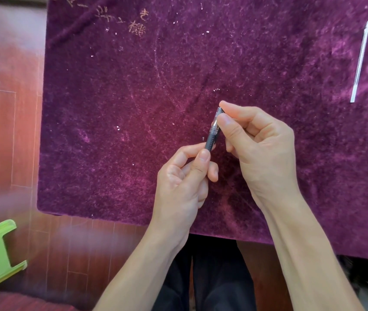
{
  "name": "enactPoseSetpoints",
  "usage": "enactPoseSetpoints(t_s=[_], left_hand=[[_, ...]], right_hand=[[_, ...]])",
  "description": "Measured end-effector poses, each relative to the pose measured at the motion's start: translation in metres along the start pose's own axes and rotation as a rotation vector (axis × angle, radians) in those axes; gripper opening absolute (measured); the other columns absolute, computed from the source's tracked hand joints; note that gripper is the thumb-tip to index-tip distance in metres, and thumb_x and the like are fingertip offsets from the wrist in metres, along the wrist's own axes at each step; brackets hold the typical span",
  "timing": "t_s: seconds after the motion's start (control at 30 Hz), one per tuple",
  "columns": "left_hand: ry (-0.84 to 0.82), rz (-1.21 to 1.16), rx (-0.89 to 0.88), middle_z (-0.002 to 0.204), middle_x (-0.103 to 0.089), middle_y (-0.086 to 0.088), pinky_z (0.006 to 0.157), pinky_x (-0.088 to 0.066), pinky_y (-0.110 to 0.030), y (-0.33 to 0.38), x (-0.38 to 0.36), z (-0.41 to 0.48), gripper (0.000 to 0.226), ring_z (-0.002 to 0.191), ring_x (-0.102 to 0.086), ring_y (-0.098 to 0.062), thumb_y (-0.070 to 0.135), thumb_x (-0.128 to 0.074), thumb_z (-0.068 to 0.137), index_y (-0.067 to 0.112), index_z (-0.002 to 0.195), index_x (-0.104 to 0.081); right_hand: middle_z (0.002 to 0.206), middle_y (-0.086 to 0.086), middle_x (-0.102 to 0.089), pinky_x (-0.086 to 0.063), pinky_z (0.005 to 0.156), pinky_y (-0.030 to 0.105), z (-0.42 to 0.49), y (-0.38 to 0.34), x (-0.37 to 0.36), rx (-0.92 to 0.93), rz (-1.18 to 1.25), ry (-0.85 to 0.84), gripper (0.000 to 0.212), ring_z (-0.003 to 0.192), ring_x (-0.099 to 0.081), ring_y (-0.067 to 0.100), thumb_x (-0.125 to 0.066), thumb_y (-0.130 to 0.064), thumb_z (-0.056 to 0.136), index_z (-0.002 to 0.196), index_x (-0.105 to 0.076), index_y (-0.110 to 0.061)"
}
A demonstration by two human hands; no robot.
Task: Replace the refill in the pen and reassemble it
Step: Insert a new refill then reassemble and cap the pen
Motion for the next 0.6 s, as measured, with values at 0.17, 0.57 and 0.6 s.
enactPoseSetpoints(t_s=[0.17, 0.57, 0.6], left_hand=[[-0.011, -0.004, -0.003, 0.071, -0.061, 0.000, 0.035, -0.024, -0.013, -0.001, 0.001, -0.003, 0.015, 0.039, -0.029, -0.002, 0.026, -0.057, 0.104, 0.021, 0.110, -0.070], [0.049, 0.434, -0.110, 0.088, -0.079, -0.002, 0.070, -0.060, -0.029, 0.004, 0.008, -0.013, 0.010, 0.075, -0.075, -0.017, 0.030, -0.073, 0.094, 0.023, 0.096, -0.067], [0.078, 0.492, -0.138, 0.086, -0.077, -0.002, 0.070, -0.061, -0.032, 0.005, 0.008, -0.013, 0.009, 0.074, -0.074, -0.020, 0.031, -0.075, 0.092, 0.024, 0.093, -0.069]], right_hand=[[0.084, -0.014, -0.077, -0.050, 0.061, 0.017, -0.005, 0.001, -0.002, -0.016, 0.005, 0.006, 0.014, 0.062, -0.059, 0.000, -0.076, -0.014, 0.099, 0.109, -0.081, -0.023], [0.082, -0.016, -0.077, -0.052, 0.068, 0.011, -0.017, 0.003, -0.004, 0.008, -0.055, -0.004, 0.014, 0.069, -0.066, -0.005, -0.079, -0.015, 0.097, 0.105, -0.082, -0.026], [0.083, -0.015, -0.078, -0.052, 0.068, 0.012, -0.018, 0.002, -0.005, 0.004, -0.055, 0.002, 0.013, 0.069, -0.066, -0.004, -0.080, -0.016, 0.096, 0.104, -0.082, -0.026]])
Point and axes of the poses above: each hand's wrist, its own z-axis towards the middle knuckle, its own x-axis out of the back of the hand, y = z × x, the point moved 1 cm from there along z, towards the middle knuckle
